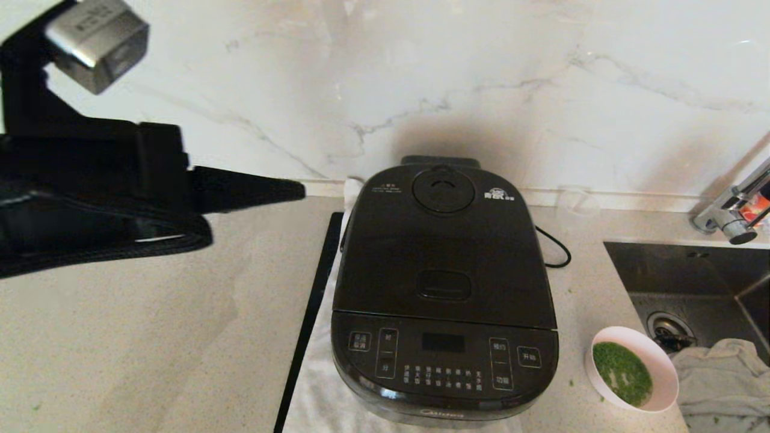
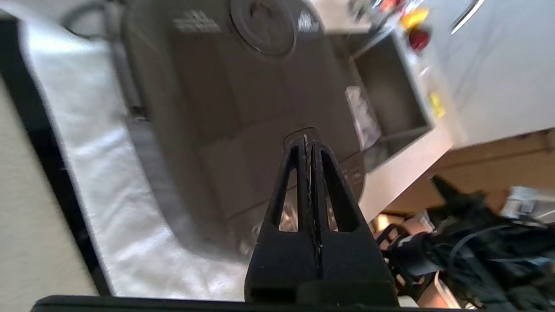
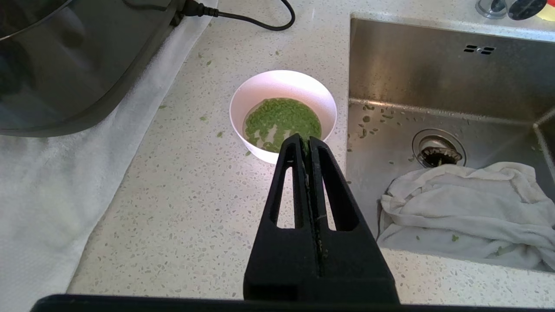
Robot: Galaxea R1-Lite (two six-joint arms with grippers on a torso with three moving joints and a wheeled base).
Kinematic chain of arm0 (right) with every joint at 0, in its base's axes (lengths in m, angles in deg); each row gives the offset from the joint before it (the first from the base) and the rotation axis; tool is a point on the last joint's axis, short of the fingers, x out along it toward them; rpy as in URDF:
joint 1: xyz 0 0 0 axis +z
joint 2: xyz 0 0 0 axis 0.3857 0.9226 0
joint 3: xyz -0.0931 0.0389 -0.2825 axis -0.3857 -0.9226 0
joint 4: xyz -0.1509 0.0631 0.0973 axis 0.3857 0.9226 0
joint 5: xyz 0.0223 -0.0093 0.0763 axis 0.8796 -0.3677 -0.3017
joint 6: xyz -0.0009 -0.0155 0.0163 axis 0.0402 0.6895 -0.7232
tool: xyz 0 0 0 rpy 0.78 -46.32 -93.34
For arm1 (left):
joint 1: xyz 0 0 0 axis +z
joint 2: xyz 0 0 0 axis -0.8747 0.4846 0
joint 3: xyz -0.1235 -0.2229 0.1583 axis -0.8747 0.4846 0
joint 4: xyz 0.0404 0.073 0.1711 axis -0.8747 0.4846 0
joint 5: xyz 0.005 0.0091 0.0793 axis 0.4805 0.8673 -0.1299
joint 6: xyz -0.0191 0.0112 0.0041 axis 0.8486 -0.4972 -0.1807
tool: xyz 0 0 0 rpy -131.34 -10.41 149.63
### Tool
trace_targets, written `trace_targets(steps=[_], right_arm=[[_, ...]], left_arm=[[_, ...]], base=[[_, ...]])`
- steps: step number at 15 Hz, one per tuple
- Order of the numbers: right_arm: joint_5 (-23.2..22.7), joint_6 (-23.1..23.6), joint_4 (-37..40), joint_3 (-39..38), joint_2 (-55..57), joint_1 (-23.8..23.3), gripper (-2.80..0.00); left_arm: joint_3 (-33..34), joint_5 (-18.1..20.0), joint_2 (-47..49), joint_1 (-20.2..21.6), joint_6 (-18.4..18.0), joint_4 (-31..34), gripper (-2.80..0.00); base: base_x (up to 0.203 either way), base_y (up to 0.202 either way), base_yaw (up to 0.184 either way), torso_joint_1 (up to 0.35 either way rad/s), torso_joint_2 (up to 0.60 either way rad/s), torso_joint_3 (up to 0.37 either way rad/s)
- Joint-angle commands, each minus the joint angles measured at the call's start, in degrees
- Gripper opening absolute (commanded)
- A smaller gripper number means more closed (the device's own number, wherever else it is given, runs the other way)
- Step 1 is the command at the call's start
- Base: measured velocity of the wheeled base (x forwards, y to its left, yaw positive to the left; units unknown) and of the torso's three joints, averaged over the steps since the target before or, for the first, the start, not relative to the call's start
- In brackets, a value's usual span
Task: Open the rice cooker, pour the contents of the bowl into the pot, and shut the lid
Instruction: Open the rice cooker
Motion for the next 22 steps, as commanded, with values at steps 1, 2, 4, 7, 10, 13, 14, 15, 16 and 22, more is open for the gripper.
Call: trace_targets(steps=[1,2,4,7,10,13,14,15,16,22], right_arm=[[-0.04,0.01,0.0,0.0,0.08,-0.02,-2.8],[-0.04,0.01,0.0,0.0,0.08,-0.02,-2.8],[-0.04,0.01,0.0,0.0,0.08,-0.02,-2.8],[-0.04,0.01,0.0,0.0,0.08,-0.02,-2.8],[-0.04,0.01,0.0,0.0,0.08,-0.02,-2.8],[-0.04,0.01,0.0,0.0,0.08,-0.02,-2.8],[-0.04,0.01,0.0,0.0,0.08,-0.02,-2.8],[-0.04,0.01,0.0,0.0,0.08,-0.02,-2.8],[-0.04,0.01,0.0,0.0,0.08,-0.02,-2.8],[-0.04,0.01,0.0,0.0,0.08,-0.02,-2.8]], left_arm=[[-0.16,-4.85,5.22,-7.07,0.47,-1.27,-2.8],[0.24,-6.94,5.72,-8.98,0.6,-1.57,-2.8],[1.46,-8.93,7.55,-10.96,0.65,-1.83,-2.8],[2.39,-13.95,11.61,-14.19,0.74,-4.31,-2.8],[3.04,-18.97,14.87,-16.78,0.82,-10.11,-2.8],[2.88,-19.08,14.89,-17.52,1.0,-10.2,-2.8],[3.11,-19.15,15.15,-17.74,0.95,-10.2,-2.8],[3.31,-19.26,15.43,-17.97,0.96,-10.2,-2.8],[3.66,-19.54,15.8,-18.01,0.99,-10.23,-2.8],[4.73,-22.15,18.92,-18.02,0.91,-13.17,-2.8]], base=[[0.0,0.0,0.0,0.0,0.0,0.0],[0.0,0.0,0.0,0.0,0.0,0.0],[0.0,0.0,0.0,0.0,0.0,0.0],[0.0,0.0,0.0,0.0,0.0,0.0],[0.0,0.0,0.0,0.0,0.0,0.0],[0.0,0.0,0.0,0.0,0.0,0.0],[0.0,0.0,0.0,0.0,0.0,0.0],[0.0,0.0,0.0,0.0,0.0,0.0],[0.0,0.0,0.0,0.0,0.0,0.0],[0.0,0.0,0.0,0.0,0.0,0.0]])
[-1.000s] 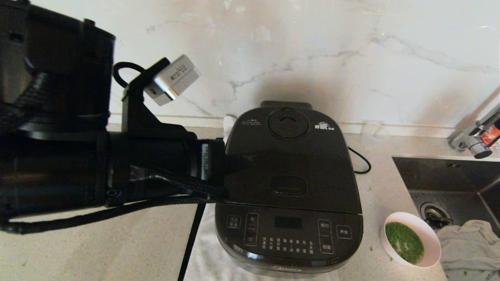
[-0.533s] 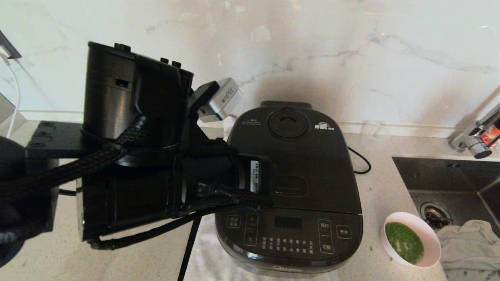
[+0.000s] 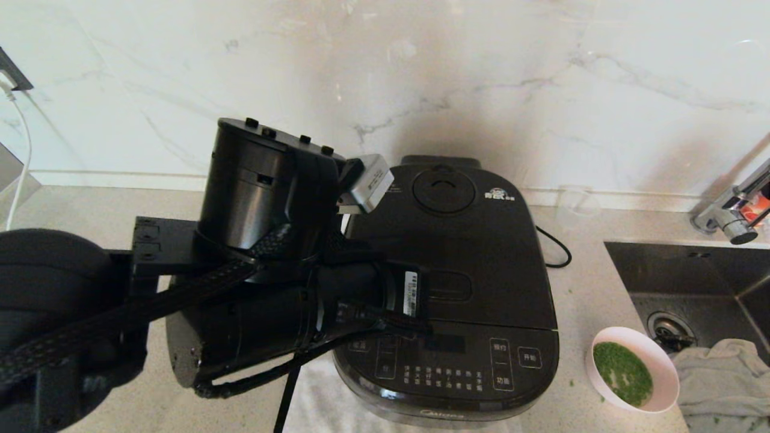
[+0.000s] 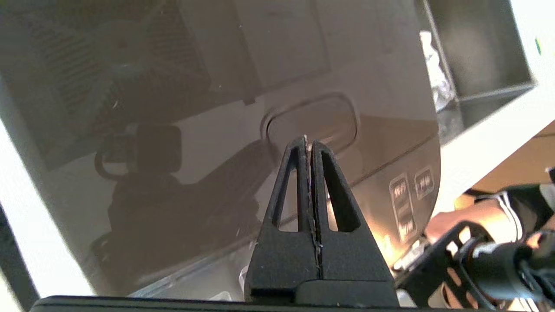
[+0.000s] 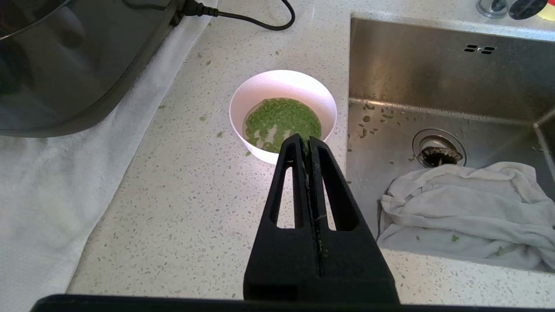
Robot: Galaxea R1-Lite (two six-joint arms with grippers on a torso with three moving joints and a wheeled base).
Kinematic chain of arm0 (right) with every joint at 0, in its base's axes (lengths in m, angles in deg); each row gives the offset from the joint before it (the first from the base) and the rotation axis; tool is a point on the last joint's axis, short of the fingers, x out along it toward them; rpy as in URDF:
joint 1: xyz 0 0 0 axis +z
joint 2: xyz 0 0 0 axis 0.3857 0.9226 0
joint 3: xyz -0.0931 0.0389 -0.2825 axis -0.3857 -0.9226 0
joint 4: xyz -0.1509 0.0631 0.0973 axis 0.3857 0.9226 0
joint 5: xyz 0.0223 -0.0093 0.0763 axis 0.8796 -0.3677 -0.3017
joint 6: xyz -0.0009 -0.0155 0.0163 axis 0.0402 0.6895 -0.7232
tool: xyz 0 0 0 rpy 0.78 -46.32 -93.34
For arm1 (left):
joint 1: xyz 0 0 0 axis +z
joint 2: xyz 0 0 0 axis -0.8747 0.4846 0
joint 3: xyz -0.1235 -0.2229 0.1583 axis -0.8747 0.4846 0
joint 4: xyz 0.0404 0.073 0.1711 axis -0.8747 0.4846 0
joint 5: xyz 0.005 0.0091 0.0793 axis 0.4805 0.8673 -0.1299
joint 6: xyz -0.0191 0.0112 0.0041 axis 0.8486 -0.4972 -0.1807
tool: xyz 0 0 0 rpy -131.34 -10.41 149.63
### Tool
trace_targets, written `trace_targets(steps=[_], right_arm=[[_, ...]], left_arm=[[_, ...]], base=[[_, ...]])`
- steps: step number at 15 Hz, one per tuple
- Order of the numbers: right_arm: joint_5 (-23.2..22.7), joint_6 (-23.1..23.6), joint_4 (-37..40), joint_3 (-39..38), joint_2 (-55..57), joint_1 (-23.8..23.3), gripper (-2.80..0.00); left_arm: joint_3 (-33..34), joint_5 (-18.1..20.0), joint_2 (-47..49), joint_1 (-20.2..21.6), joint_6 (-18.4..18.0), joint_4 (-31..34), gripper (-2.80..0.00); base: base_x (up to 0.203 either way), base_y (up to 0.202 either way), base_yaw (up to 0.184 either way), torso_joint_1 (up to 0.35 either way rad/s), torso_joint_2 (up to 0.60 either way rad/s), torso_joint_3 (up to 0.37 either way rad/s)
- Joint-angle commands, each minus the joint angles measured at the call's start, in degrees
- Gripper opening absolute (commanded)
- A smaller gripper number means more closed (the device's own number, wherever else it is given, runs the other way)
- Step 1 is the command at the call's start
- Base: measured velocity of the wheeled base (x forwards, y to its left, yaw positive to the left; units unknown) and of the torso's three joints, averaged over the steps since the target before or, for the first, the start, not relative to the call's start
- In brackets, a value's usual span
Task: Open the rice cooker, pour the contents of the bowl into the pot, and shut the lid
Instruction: Open the rice cooker
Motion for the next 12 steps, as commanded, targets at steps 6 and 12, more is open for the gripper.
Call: trace_targets(steps=[6,12], right_arm=[[-0.03,0.02,0.0,0.0,0.08,0.0,-2.8],[-0.03,0.02,0.0,0.0,0.08,0.0,-2.8]], left_arm=[[0.82,-0.11,3.81,0.01,0.49,-4.05,-2.8],[1.64,-1.71,4.95,0.01,0.5,-6.91,-2.8]], base=[[0.0,0.0,0.0,0.0,0.0,0.0],[0.0,0.0,0.0,0.0,0.0,0.0]])
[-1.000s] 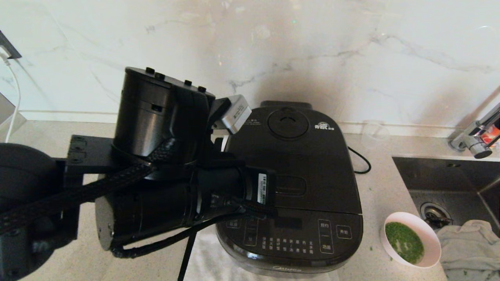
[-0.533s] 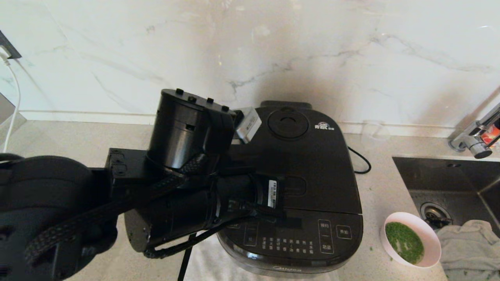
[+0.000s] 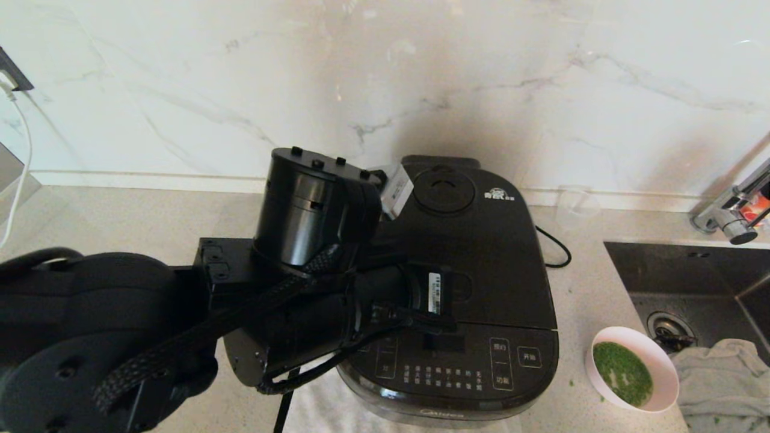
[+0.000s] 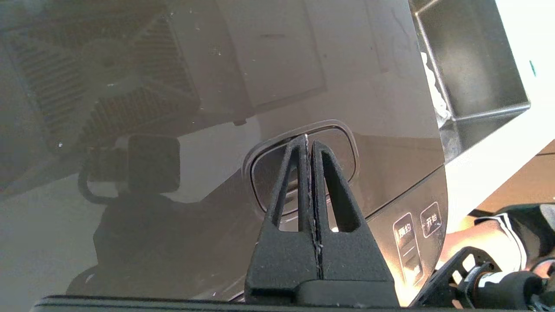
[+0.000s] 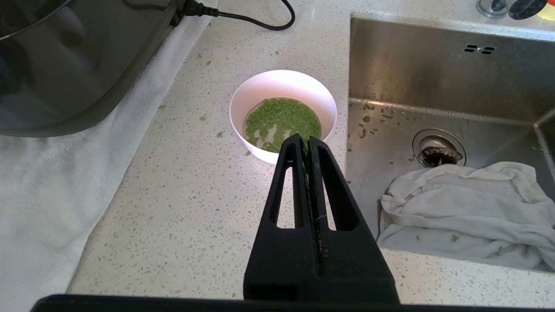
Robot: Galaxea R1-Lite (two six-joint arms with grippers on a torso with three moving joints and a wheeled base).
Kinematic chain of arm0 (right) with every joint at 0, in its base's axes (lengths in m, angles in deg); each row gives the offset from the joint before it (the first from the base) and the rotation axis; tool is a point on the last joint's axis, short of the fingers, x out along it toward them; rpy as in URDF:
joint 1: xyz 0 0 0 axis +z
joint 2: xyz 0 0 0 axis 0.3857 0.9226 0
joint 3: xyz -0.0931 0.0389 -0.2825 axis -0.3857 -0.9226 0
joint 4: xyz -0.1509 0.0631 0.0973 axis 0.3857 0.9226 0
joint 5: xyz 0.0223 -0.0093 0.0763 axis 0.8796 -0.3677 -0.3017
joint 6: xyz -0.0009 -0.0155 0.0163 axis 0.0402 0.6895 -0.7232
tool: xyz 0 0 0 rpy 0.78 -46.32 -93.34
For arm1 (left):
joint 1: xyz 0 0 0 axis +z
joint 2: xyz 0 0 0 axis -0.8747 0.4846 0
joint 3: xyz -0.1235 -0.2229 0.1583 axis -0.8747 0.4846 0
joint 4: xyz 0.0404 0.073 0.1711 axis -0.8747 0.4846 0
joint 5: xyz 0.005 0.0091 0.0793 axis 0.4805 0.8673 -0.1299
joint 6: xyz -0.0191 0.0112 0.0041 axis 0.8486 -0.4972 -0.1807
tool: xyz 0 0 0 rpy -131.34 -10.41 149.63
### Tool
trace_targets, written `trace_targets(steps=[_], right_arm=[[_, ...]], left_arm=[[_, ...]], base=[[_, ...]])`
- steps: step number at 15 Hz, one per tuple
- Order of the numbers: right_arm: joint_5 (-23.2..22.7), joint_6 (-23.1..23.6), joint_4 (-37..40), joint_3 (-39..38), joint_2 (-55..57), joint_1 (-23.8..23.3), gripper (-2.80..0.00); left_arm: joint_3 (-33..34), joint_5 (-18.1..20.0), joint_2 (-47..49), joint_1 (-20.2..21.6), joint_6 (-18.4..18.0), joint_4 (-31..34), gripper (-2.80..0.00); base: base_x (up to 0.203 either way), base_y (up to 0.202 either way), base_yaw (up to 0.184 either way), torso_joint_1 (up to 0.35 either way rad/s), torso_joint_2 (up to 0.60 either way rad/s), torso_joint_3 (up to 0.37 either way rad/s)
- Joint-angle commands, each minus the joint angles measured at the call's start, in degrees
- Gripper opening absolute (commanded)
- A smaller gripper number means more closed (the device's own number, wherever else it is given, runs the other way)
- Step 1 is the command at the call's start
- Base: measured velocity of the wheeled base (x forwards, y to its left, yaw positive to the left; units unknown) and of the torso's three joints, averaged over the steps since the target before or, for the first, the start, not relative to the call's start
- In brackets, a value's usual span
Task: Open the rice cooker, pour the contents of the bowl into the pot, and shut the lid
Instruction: Open the rice cooker
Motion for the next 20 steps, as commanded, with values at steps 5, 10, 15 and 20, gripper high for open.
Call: trace_targets(steps=[5,10,15,20], right_arm=[[-0.03,0.03,-0.01,0.0,0.08,0.0,-2.8],[-0.03,0.03,-0.01,0.0,0.08,0.0,-2.8],[-0.03,0.03,-0.01,0.0,0.08,0.0,-2.8],[-0.03,0.03,-0.01,0.0,0.08,0.0,-2.8]], left_arm=[[2.9,-1.75,0.44,0.31,-0.13,-0.17,-2.8],[0.5,-2.28,-4.82,1.89,-0.21,-4.6,-2.8],[-3.74,-2.1,-12.04,2.03,0.16,-5.18,-2.8],[-8.82,-1.93,-21.03,2.41,-0.06,-3.6,-2.8]], base=[[0.0,0.0,0.0,0.0,0.0,0.0],[0.0,0.0,0.0,0.0,0.0,0.0],[0.0,0.0,0.0,0.0,0.0,0.0],[0.0,0.0,0.0,0.0,0.0,0.0]])
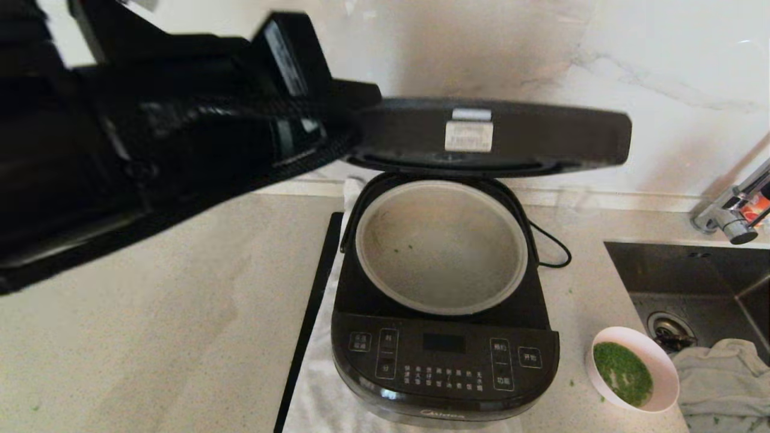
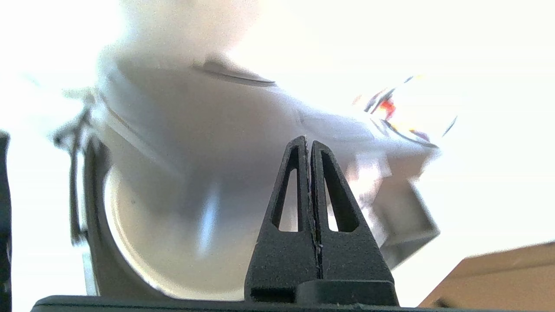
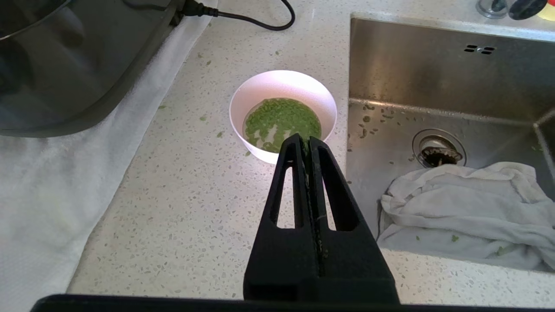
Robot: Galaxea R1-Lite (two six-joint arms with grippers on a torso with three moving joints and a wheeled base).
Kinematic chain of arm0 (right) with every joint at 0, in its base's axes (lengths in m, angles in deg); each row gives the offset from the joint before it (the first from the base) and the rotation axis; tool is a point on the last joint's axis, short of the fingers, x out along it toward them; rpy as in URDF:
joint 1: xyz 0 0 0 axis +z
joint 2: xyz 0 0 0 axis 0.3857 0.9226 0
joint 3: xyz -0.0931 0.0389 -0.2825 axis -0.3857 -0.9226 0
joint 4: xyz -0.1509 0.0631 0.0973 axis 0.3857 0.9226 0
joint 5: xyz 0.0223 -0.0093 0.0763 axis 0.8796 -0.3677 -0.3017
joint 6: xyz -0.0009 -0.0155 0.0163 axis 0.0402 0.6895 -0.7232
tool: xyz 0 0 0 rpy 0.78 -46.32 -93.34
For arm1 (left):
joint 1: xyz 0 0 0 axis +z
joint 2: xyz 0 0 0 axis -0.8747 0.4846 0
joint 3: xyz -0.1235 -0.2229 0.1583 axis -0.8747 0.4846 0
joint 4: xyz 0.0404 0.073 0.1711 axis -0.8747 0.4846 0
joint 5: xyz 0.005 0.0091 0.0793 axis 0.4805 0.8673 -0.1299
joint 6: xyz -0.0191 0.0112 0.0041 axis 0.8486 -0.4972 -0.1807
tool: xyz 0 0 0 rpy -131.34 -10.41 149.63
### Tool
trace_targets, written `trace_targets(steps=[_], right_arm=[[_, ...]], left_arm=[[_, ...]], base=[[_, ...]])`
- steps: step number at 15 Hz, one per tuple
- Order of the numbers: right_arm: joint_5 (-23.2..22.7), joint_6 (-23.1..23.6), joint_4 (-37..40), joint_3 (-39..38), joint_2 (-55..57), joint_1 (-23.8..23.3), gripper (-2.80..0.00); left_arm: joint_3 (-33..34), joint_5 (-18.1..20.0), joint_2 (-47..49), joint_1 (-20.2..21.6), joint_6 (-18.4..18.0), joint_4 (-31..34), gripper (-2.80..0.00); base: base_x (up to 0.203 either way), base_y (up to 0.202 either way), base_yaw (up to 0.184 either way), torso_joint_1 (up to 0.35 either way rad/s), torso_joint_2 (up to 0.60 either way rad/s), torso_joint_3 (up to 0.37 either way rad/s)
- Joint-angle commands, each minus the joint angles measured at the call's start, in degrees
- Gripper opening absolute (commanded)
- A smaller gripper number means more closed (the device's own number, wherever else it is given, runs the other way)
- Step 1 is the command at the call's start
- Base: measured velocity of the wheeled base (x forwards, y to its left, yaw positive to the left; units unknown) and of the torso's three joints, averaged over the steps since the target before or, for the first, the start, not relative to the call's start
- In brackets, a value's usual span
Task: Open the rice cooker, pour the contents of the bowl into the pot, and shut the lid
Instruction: Open the rice cooker
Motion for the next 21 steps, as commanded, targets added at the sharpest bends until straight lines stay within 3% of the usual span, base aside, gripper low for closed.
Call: trace_targets(steps=[1,5,7,8,11,13,16,21], right_arm=[[-0.03,0.03,0.0,0.0,0.08,-0.02,-2.8],[-0.03,0.03,0.0,0.0,0.08,-0.02,-2.8],[-0.03,0.03,0.0,0.0,0.08,-0.02,-2.8],[-0.03,0.03,0.0,0.0,0.08,-0.02,-2.8],[-0.03,0.03,0.0,0.0,0.08,-0.02,-2.8],[-0.03,0.03,0.0,0.0,0.08,-0.02,-2.8],[-0.03,0.03,0.0,0.0,0.08,-0.02,-2.8],[-0.03,0.03,0.0,0.0,0.08,-0.02,-2.8]], left_arm=[[-2.4,0.04,-7.01,0.08,-0.05,1.51,-2.8],[-4.27,0.22,-17.36,0.07,-0.39,8.51,-2.8],[-3.26,1.01,-22.78,0.02,-0.23,15.96,-2.8],[-0.73,2.97,-25.04,-0.02,0.34,20.96,-2.8],[11.55,14.22,-30.45,-0.07,1.71,29.95,-2.8],[19.19,17.28,-31.04,-0.1,2.07,31.95,-2.8],[24.88,18.18,-25.45,-0.11,2.07,25.8,-2.8],[24.65,18.24,-11.02,-0.11,2.1,8.97,-2.8]], base=[[0.0,0.0,0.0,0.0,0.0,0.0],[0.0,0.0,0.0,0.0,0.0,0.0],[0.0,0.0,0.0,0.0,0.0,0.0],[0.0,0.0,0.0,0.0,0.0,0.0],[0.0,0.0,0.0,0.0,0.0,0.0],[0.0,0.0,0.0,0.0,0.0,0.0],[0.0,0.0,0.0,0.0,0.0,0.0],[0.0,0.0,0.0,0.0,0.0,0.0]])
